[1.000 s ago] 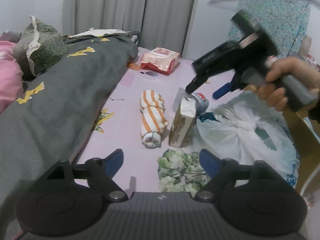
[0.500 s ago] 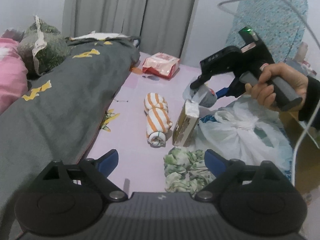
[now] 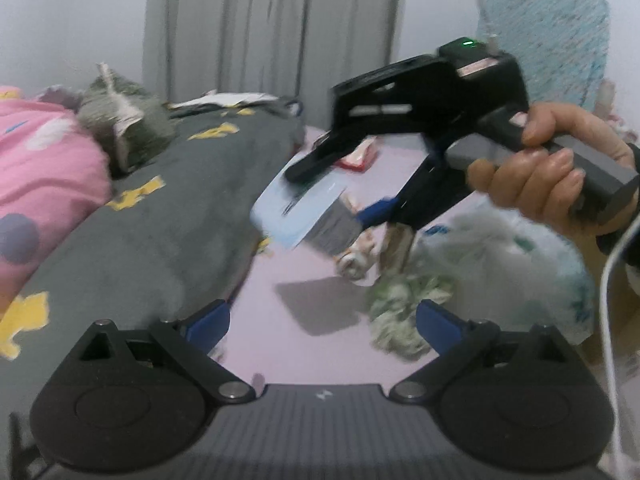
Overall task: Organize soft objects
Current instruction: 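Lift the yogurt cup with the right tool and carry it toward the box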
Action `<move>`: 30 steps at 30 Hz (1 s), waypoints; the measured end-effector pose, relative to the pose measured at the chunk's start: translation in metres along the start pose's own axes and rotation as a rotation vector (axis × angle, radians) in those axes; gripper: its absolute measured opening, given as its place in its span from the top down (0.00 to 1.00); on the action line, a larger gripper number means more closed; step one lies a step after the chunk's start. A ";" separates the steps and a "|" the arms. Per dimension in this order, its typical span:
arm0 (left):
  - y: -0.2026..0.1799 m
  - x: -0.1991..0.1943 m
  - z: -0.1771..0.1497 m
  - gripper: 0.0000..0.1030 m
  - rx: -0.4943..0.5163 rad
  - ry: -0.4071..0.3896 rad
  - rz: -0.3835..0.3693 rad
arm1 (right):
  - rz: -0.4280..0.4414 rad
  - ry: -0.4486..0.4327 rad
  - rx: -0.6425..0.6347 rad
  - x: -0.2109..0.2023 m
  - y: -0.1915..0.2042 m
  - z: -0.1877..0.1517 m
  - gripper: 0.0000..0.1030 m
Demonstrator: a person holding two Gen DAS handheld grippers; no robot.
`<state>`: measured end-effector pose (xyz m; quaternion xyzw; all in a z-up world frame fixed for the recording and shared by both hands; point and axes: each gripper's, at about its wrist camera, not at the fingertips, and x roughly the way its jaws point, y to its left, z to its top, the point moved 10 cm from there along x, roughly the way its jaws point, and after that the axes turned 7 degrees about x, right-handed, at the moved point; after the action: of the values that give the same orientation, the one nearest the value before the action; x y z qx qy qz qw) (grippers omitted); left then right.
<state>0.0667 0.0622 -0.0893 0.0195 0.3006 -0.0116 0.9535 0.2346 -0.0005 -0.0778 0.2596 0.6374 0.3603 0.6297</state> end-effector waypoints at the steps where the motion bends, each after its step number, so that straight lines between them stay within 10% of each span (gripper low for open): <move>1: 0.002 0.000 -0.002 0.03 0.001 0.007 0.013 | -0.002 0.034 0.012 0.017 -0.001 -0.006 0.38; 9: 0.010 0.003 -0.011 0.04 -0.010 0.034 0.053 | 0.032 0.169 0.153 0.082 -0.017 -0.020 0.36; 30: -0.010 0.046 -0.010 0.24 0.110 0.045 0.142 | -0.107 0.011 0.025 0.038 -0.032 -0.012 0.37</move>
<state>0.0981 0.0522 -0.1239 0.0932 0.3189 0.0398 0.9424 0.2236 0.0082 -0.1275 0.2310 0.6583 0.3196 0.6411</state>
